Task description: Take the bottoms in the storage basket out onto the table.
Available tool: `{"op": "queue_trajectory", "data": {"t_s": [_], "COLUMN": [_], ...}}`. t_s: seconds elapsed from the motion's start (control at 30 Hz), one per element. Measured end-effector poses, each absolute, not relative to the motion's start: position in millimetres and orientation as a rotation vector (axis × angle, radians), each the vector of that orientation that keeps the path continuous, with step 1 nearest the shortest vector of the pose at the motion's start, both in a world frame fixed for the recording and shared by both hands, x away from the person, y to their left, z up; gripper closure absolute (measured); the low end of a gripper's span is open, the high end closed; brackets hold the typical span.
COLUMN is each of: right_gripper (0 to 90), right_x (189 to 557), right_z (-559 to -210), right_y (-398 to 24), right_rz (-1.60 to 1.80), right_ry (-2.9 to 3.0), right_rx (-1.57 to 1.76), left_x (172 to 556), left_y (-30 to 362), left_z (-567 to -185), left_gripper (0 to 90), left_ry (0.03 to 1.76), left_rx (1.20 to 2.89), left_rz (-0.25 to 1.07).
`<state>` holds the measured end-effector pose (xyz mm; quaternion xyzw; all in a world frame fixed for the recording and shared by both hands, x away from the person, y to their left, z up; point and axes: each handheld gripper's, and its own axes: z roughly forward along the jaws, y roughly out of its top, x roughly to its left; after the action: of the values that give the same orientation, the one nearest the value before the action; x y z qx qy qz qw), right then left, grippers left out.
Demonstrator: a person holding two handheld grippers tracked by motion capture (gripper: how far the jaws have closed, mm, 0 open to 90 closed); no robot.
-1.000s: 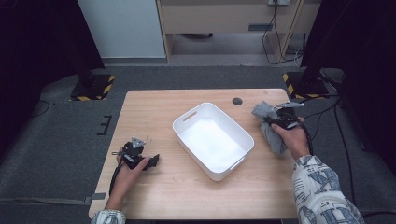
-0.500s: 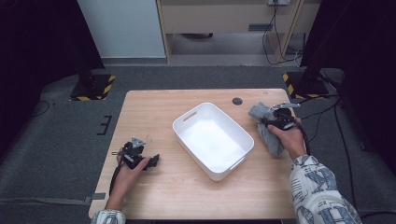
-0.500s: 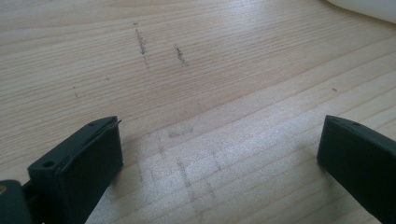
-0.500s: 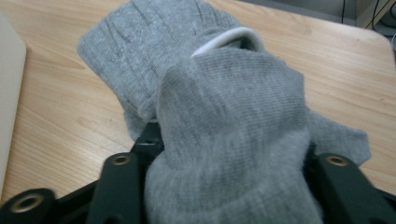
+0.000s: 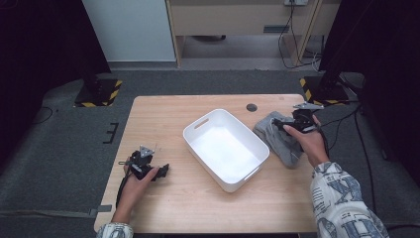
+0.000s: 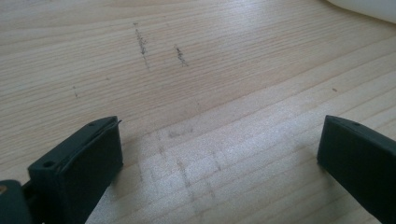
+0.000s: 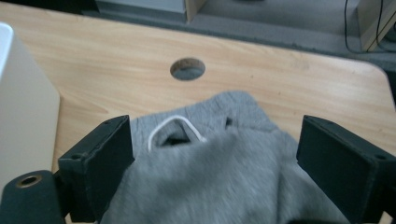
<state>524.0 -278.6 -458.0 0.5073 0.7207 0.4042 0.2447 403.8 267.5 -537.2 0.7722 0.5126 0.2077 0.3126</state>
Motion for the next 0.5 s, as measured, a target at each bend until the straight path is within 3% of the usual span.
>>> {"op": "queue_trajectory", "data": {"t_s": [0.5], "right_gripper": [27.9], "right_x": [516.2], "right_z": [-436.7], "right_y": [-278.2], "right_rz": [1.148], "right_ry": [1.989], "right_rx": [1.305], "left_x": [403.8], "left_y": [267.4], "left_z": [-537.2], "left_gripper": [0.0], "left_ry": [1.353], "left_rx": [2.037], "left_rz": [0.548]}}
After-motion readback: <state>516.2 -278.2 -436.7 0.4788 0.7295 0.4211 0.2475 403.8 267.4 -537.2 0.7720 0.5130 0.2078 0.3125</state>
